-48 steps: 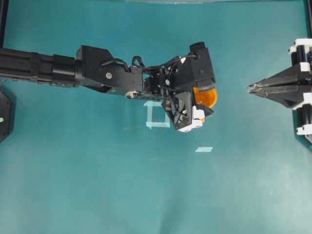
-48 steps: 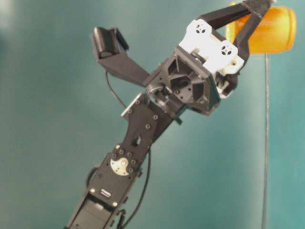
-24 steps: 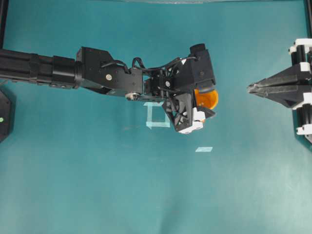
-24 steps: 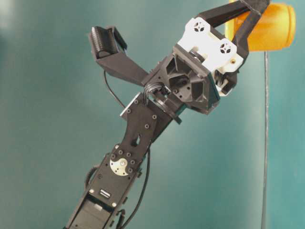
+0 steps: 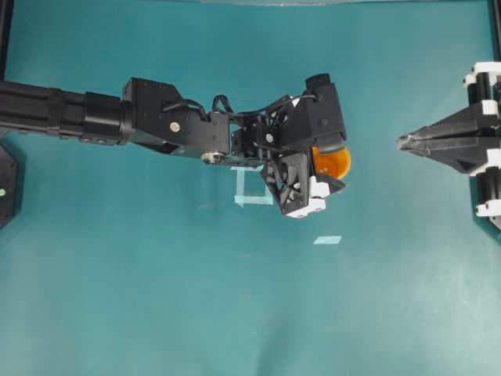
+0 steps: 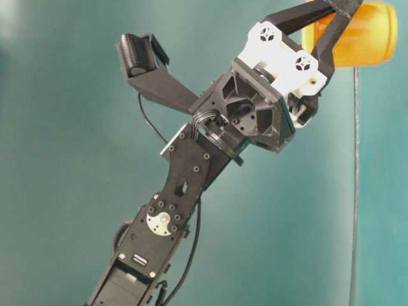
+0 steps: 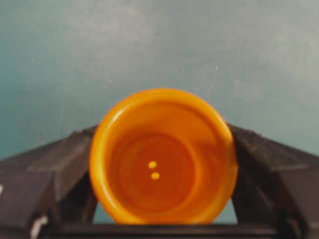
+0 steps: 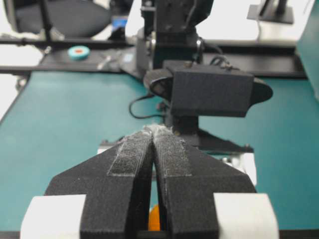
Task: Move the cup toward the block with left arm.
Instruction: 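Hold the cup raised beside the orange cube with the left gripper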
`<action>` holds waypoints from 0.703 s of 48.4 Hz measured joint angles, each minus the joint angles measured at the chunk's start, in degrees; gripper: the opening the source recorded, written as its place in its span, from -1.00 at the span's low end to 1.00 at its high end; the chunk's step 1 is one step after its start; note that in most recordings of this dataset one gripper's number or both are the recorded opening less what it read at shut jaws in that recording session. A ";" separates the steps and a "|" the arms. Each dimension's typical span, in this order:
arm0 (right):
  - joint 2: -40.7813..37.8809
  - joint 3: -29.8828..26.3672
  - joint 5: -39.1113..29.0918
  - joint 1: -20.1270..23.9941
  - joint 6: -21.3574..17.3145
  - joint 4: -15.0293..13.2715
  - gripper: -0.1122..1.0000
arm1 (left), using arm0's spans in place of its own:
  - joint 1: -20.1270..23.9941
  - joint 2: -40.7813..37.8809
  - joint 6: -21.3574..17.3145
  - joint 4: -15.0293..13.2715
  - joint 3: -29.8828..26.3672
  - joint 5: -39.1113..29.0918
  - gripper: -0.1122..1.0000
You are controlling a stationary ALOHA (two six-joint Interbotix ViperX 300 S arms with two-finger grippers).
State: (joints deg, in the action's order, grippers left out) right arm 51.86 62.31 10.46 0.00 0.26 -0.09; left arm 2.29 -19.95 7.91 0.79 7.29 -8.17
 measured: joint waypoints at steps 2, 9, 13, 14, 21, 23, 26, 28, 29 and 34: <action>0.09 0.00 0.00 0.00 0.00 0.00 -0.80 | 0.00 0.09 0.00 0.00 0.00 0.09 0.45; 0.00 -0.09 0.00 0.00 0.00 0.00 -0.80 | 0.00 0.09 0.00 0.00 0.00 0.09 0.45; 0.09 0.00 -0.09 0.00 0.00 0.00 -0.80 | 0.00 0.00 0.00 0.00 -0.35 0.09 0.45; 0.09 0.00 -0.09 0.00 0.00 0.00 -0.80 | -0.09 -0.09 0.00 0.00 -0.44 0.09 0.45; 0.00 0.00 0.00 0.00 0.00 0.00 -0.80 | 0.00 -0.97 0.00 0.00 -1.49 0.09 0.45; 0.00 0.00 0.00 0.00 0.00 0.00 -0.80 | -0.09 -1.14 0.00 0.00 -1.85 0.09 0.45; 0.00 0.00 0.00 0.00 0.00 0.00 -0.80 | -0.09 -1.23 0.00 0.00 -1.93 0.00 0.45; 0.00 0.00 0.00 0.00 0.00 0.00 -0.80 | -0.09 -1.23 0.00 0.00 -2.02 -0.09 0.45; 0.09 0.00 -0.09 0.00 0.00 0.00 -0.80 | -0.09 -1.23 0.00 0.00 -2.02 -0.09 0.45; 0.00 0.00 0.00 0.00 0.00 0.00 -0.80 | -0.09 -1.23 0.00 0.00 -1.93 -0.88 0.45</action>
State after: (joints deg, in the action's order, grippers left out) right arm 51.86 62.31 10.46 0.00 0.26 -0.09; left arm 2.20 -21.18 7.91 0.79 5.36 -9.05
